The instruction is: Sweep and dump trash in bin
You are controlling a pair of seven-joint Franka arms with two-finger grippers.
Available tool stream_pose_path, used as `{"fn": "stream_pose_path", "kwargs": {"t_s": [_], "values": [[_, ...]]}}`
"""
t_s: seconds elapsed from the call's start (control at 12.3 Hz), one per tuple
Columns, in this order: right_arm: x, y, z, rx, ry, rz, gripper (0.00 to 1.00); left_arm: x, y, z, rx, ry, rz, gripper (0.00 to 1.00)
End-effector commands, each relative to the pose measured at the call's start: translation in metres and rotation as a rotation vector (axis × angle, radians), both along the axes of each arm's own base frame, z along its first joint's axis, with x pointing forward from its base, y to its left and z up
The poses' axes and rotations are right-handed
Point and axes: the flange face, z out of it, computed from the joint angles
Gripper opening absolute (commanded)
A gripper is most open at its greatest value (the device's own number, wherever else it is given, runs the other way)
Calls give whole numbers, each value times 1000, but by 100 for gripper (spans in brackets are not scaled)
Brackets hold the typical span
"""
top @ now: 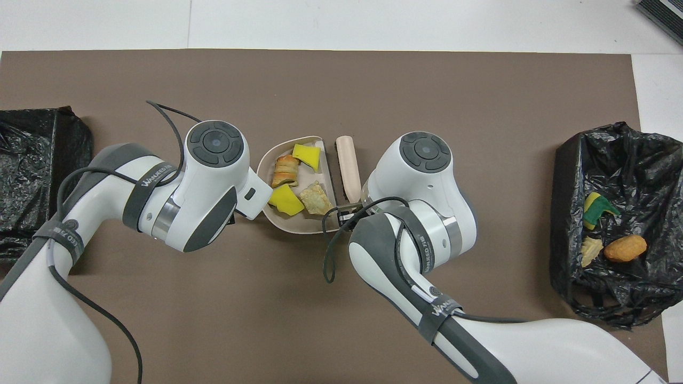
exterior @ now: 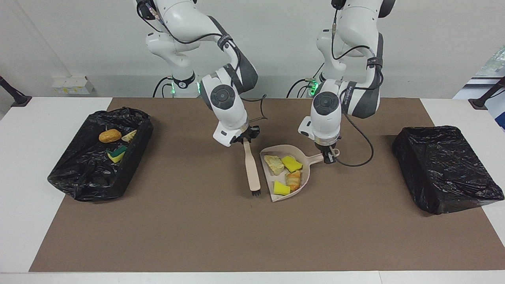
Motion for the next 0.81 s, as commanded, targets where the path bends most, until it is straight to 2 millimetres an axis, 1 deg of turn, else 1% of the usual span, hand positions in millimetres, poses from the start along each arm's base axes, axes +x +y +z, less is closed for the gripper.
{"fn": "stream_pose_path", "kwargs": {"t_s": [0.0,0.08,0.16,0.24,0.32,0.4,0.49,0.57,0.65,0.73], "values": [[-2,-47,55,-15,-30,-12,0,-15,34,29,-30,-30,13,0],[-4,-61,65,-20,-26,-10,0,-16,52,39,-34,-40,11,0],[-7,-67,70,-25,-29,-14,0,-16,68,49,-37,-43,-18,0],[-8,-82,65,-33,-14,-34,0,-16,84,58,-39,-50,-21,0],[-17,-88,60,-42,-11,-28,0,-12,107,64,-40,-52,-14,0],[-28,-89,55,-52,-11,-35,0,-9,127,71,-43,-49,-48,0],[-31,-85,55,-55,-11,-42,0,-5,156,79,-45,-51,-60,0],[-35,-77,57,-59,-9,-50,0,1,187,87,-52,-55,-43,0],[-40,-61,58,-54,-13,-49,0,4,219,96,-59,-56,-64,0],[-45,-45,61,-40,-17,-76,0,7,244,103,-60,-53,-108,0]]}}
